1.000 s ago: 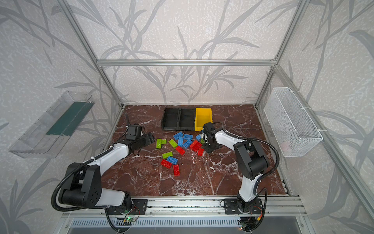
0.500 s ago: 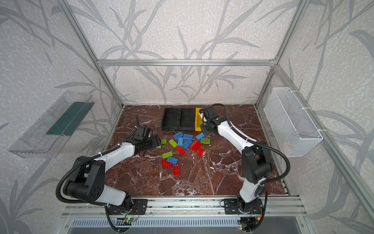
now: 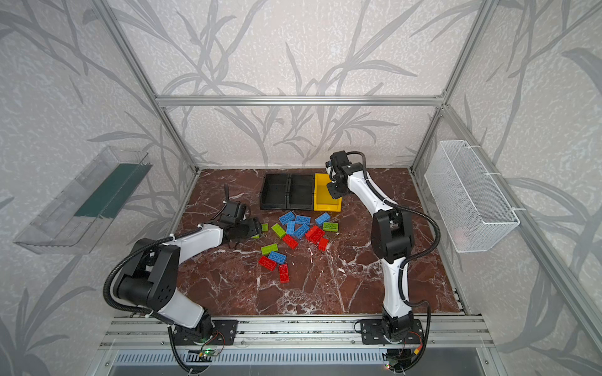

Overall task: Sort the legos into containers by color
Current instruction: Place the lego in the container.

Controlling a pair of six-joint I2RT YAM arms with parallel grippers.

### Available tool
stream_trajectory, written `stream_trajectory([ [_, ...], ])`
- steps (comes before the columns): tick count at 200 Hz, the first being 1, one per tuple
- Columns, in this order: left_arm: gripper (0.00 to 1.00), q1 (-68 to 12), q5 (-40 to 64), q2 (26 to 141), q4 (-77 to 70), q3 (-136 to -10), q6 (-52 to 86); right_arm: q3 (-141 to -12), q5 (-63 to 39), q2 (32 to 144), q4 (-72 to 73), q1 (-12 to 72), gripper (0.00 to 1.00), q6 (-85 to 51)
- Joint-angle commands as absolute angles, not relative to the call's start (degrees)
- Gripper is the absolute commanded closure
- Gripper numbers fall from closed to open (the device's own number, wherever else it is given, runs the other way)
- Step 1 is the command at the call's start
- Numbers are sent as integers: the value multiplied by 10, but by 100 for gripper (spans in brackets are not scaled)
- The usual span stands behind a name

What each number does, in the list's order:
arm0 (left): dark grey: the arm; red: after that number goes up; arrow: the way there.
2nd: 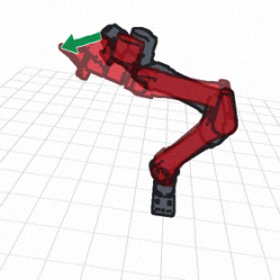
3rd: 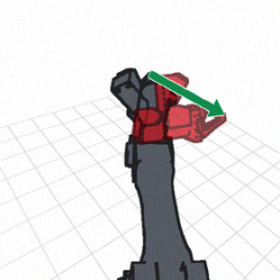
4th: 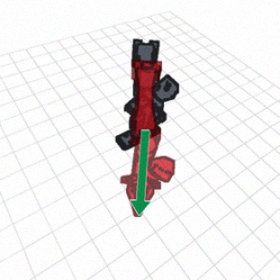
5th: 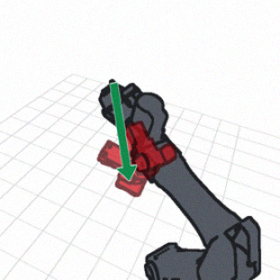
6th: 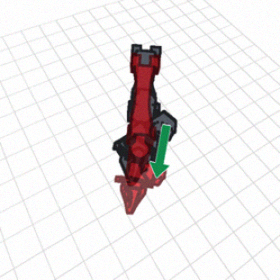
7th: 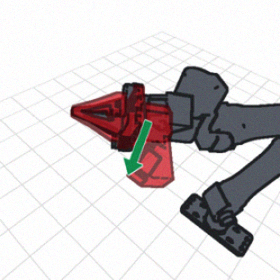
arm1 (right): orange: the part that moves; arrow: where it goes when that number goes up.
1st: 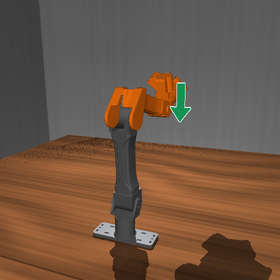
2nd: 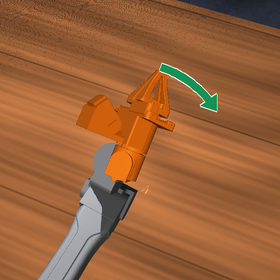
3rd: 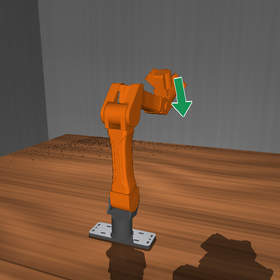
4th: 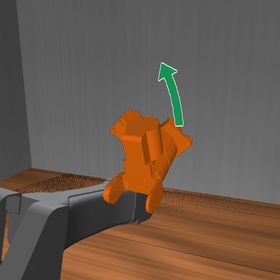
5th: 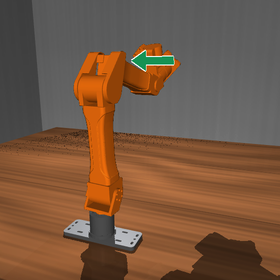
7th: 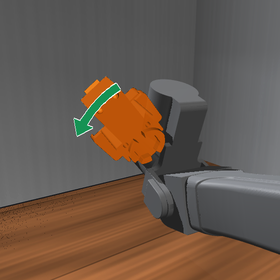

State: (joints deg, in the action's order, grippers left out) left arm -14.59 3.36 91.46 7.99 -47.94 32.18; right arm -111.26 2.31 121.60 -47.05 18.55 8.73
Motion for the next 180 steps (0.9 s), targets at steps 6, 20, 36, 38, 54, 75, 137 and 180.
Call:
stream_trajectory([
  [6, 19, -149, 38, 921, 89, -499, 331, -1163, -10, 1244, -525, 184, 66, 149],
  [20, 19, -149, 37, 919, 93, -501, 330, -1213, -24, 1272, -554, 179, 66, 167],
  [36, 19, -149, 35, 913, 99, -503, 329, -1289, -28, 1313, -604, 175, 66, 191],
  [38, 19, -149, 34, 912, 100, -504, 329, -1298, -29, 1318, -612, 175, 66, 194],
  [54, 19, -149, 29, 906, 105, -503, 327, -1379, -34, 1362, -653, 171, 66, 209],
  [75, 19, -150, 24, 899, 115, -504, 323, -1474, -48, 1413, -685, 165, 64, 216],
  [137, 17, -150, 18, 903, 134, -519, 313, -1504, -41, 1452, -671, 162, 38, 212],
  [180, 16, -161, 21, 918, 142, -529, 313, -1466, 2, 1392, -653, 161, 25, 171],
])
